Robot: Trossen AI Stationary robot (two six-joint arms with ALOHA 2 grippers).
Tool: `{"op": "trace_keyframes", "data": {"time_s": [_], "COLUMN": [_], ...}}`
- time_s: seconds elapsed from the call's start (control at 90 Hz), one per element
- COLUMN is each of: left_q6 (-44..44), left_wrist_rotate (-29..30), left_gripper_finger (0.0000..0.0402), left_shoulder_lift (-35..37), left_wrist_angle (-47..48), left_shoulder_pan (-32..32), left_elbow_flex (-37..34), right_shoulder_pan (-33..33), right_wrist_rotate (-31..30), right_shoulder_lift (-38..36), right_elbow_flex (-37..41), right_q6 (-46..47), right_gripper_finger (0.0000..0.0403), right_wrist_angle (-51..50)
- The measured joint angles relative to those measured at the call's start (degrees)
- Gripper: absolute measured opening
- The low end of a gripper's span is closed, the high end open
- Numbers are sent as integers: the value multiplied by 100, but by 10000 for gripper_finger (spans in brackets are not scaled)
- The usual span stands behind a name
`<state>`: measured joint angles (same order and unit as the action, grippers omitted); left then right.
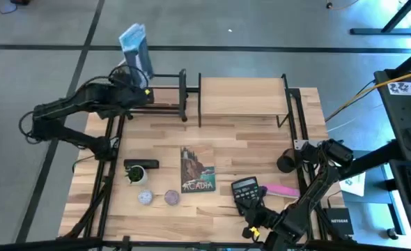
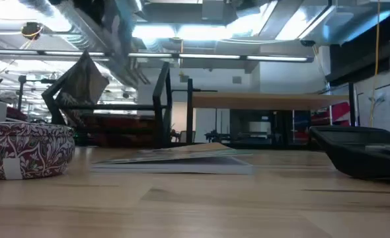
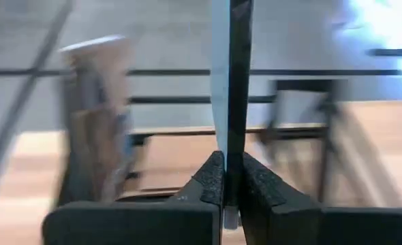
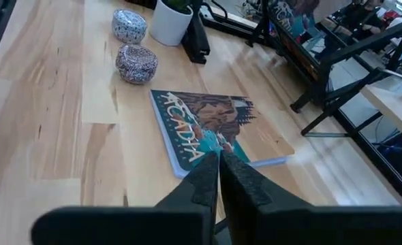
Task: Stock shelves
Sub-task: Remove the blue book from the bookshelf
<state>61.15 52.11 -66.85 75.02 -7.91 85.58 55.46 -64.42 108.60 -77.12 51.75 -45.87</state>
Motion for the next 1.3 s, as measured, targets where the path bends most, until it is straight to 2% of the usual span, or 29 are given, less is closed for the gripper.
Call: {"op": "trace_keyframes", "data": {"time_s": [0.167,0.278,0.367,0.478,0.633,0.778,0.978,1.1,1.3], "left_q6": [-602,-376,358,1675,3250,3643,3628,3598,3645], "left_wrist_rotate": [-175,-368,-411,-538,-662,-674,-1078,-1507,-1666], "left_gripper_finger": [3,3,3,3,3,3,3,3,6], "left_shoulder_lift": [1,-159,-403,-885,-1764,-2464,-2913,-2942,-2949], "left_wrist_angle": [-1252,-1588,-1636,-1735,-2740,-4446,-6350,-6775,-6860], "left_shoulder_pan": [1194,2212,3060,3949,4741,4908,4541,4284,4132], "left_elbow_flex": [150,142,-13,-400,-1151,-1859,-2725,-3080,-3320], "right_shoulder_pan": [0,64,202,385,532,542,542,542,540], "right_wrist_rotate": [-2,-15,-178,-376,-640,-644,-596,-544,-544], "right_shoulder_lift": [0,0,0,0,0,0,0,0,0], "right_elbow_flex": [0,0,0,0,0,0,0,0,0], "right_q6": [0,41,117,316,347,348,348,350,350], "right_gripper_finger": [1,1,1,1,1,1,1,1,1], "right_wrist_angle": [-2,-90,-230,-413,-374,-359,-356,-347,-343]}}
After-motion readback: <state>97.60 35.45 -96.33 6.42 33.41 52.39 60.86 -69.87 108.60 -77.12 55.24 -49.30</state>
